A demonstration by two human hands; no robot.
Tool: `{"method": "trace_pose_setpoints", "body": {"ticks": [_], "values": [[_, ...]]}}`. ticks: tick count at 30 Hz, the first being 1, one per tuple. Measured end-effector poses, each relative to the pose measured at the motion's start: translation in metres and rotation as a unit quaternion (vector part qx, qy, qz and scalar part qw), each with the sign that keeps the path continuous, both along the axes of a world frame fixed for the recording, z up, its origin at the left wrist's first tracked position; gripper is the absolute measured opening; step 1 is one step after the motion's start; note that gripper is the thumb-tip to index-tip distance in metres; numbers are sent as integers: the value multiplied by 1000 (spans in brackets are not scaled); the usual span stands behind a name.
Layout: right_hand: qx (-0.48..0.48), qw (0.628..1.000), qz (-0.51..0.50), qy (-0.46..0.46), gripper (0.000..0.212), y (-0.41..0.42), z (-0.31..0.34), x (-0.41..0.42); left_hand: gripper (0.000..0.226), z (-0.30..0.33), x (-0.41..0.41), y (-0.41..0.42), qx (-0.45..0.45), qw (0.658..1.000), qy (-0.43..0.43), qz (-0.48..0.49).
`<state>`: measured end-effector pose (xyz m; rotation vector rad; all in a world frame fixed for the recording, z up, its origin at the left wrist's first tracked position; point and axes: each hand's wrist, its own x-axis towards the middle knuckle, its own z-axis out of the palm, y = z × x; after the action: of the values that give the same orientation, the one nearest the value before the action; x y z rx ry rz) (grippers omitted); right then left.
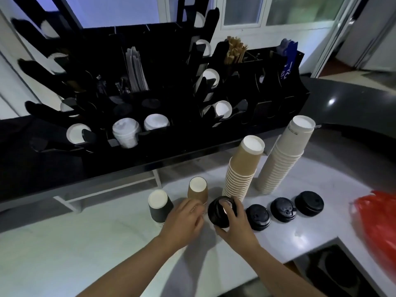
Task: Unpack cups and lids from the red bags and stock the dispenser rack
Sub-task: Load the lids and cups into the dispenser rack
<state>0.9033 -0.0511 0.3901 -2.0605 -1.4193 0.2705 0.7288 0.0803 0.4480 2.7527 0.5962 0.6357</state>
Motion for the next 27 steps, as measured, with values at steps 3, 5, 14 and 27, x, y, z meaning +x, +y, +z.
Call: {"method": "trace_pose_setpoints", "body": {"ticks": [3,5,14,27], "values": [[61,998,17,-4,76,13,38,2,17,25,5,17,19,998,-58,2],[107,994,30,-9,78,26,64,1,16,40,8,33,41,995,-93,8],[178,983,39,-12,84,135,156,0,23,107,8,110,94,977,-159,106],[-59,992,10,-112,84,286,233,33,28,134,25,218,46,975,82,203]]}}
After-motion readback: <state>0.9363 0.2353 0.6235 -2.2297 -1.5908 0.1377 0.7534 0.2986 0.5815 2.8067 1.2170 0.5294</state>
